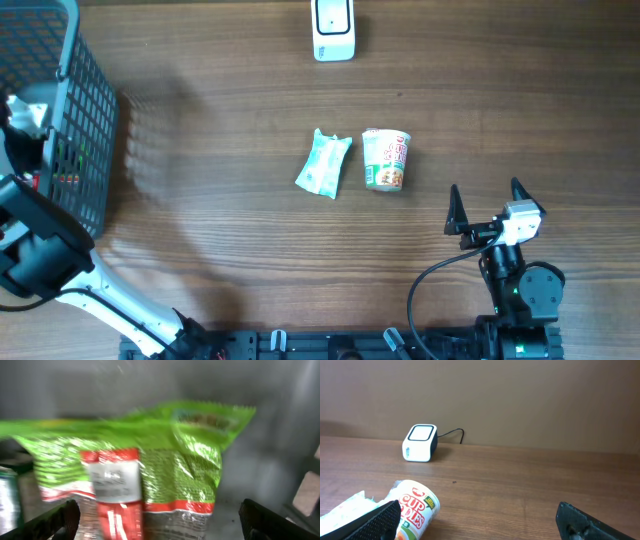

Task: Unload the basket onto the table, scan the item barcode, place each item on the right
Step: 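Lower the left gripper into the basket toward the green snack bag, then grasp the green snack bag with red stick and lift it out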

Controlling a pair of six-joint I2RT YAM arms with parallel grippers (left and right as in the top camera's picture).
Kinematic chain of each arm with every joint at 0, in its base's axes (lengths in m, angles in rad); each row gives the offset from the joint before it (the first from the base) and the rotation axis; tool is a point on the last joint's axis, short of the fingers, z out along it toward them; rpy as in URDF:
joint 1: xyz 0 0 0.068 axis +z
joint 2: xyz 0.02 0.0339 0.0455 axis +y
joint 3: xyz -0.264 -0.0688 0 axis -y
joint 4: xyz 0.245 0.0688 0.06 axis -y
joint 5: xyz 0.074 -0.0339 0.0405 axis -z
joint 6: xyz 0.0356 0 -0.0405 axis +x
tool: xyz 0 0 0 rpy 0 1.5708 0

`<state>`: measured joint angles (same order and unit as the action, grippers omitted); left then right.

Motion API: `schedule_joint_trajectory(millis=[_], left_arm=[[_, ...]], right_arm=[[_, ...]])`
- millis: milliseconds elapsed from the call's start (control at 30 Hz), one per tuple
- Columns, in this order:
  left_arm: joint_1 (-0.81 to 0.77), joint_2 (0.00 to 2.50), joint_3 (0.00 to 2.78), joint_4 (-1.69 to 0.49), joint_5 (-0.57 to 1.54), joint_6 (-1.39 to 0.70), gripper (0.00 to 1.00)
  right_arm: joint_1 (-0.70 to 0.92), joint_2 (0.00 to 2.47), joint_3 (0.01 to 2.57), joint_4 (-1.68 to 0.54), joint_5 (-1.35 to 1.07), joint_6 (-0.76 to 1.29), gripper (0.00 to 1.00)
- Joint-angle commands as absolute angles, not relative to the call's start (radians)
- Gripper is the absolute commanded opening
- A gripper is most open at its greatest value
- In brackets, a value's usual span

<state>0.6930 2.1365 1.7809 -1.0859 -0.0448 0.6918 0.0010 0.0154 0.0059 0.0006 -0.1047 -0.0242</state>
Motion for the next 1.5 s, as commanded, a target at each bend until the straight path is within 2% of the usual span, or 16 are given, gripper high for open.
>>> schedule_joint_trajectory(millis=[0,133,333,500,1000,1067,1133,1233,1333,1367,1400,1467], left_arm=[[0.692,2.119,1.734,-1.073,-0.112,0.703,1.0],[0.693,2.121,1.68,-1.054,-0.065,0.703,1.0],[0.707,2.12,1.66,-0.994,-0.244,0.673,1.0],[0.733,2.123,1.653,-0.983,-0.127,0.646,1.0],[0.755,2.162,1.653,-1.002,-0.049,0.586,0.98],[0.755,2.174,1.653,-1.008,-0.049,0.586,0.92],[0.755,2.189,1.653,-1.015,-0.049,0.586,0.8],[0.755,2.204,1.653,-1.018,-0.048,0.586,0.49],[0.755,2.205,1.653,-1.016,-0.042,0.586,0.34],[0.755,2.205,1.653,-1.013,-0.033,0.586,0.24],[0.755,2.205,1.653,-1.011,-0.02,0.586,0.08],[0.755,2.205,1.653,-1.008,0.021,0.586,0.04]], right_arm=[[-0.004,0.009,0.005,0.006,-0.106,-0.024,1.0],[-0.004,0.009,0.005,0.006,-0.106,-0.024,1.0],[-0.004,0.009,0.005,0.006,-0.106,-0.023,1.0],[-0.004,0.009,0.005,0.006,-0.106,-0.023,1.0],[-0.004,0.009,0.005,0.006,-0.106,-0.024,1.0],[-0.004,0.009,0.005,0.006,-0.106,-0.024,1.0],[-0.004,0.009,0.005,0.006,-0.106,-0.024,1.0],[-0.004,0.009,0.005,0.006,-0.106,-0.023,1.0],[-0.004,0.009,0.005,0.006,-0.106,-0.024,1.0],[-0.004,0.009,0.005,0.006,-0.106,-0.024,1.0],[-0.004,0.009,0.005,0.006,-0.106,-0.023,1.0],[-0.004,0.009,0.005,0.006,-0.106,-0.024,1.0]])
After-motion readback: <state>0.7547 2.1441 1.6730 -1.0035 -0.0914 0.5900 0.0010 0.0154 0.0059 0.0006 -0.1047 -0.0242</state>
